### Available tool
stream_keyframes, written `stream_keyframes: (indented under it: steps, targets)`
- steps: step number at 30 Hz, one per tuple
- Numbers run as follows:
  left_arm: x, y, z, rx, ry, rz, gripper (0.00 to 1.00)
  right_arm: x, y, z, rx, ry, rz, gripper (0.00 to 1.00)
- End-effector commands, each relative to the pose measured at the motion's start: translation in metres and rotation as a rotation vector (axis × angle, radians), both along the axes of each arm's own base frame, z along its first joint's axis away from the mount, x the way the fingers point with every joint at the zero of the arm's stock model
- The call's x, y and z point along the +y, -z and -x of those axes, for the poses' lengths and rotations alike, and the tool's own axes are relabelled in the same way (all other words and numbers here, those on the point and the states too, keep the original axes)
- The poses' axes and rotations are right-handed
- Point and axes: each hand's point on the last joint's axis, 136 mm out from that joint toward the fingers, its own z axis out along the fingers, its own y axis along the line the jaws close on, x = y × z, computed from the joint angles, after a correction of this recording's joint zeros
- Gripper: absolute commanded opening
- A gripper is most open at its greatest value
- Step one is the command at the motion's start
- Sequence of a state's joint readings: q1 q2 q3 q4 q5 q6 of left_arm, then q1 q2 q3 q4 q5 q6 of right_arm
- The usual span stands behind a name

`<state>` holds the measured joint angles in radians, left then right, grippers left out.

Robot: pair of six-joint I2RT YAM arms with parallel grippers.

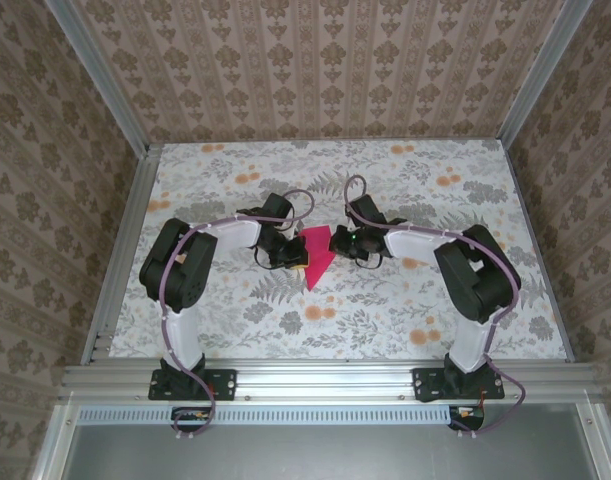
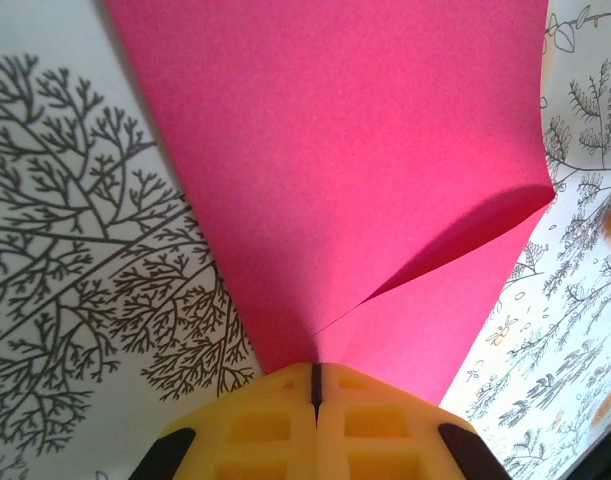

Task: Fold a paper plane with a square sheet of paper (pick it up from the middle)
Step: Third fold the triangle at the center of the table.

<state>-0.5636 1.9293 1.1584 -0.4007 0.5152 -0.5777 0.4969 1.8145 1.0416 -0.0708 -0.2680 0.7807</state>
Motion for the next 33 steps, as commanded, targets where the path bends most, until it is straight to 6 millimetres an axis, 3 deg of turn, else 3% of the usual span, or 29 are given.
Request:
stream_keyframes:
  steps: [1,8,18,25,28,33]
  targets:
    - [0.007,0.004,0.005,0.007,0.025,-0.053,0.0,0.003,-0.022,-0.002,-0.071,-0.005,-0.041,0.12]
    - [0.005,0.004,0.004,-0.012,0.066,-0.051,0.0,0.021,0.004,0.024,0.029,-0.08,-0.072,0.11]
    - [-0.003,-0.005,-0.002,-0.057,0.122,-0.02,0.0,0.033,0.031,0.033,0.111,-0.103,-0.09,0.11]
    - [-0.012,-0.039,-0.009,-0.117,0.051,0.066,0.13,0.022,0.052,0.038,0.167,-0.026,-0.043,0.09]
    - [-0.014,-0.048,0.0,-0.129,0.028,0.091,0.2,0.017,0.056,0.038,0.18,0.016,-0.036,0.1]
    - [-0.018,-0.046,0.022,-0.113,0.023,0.106,0.23,0.012,0.06,0.038,0.192,0.071,-0.031,0.1]
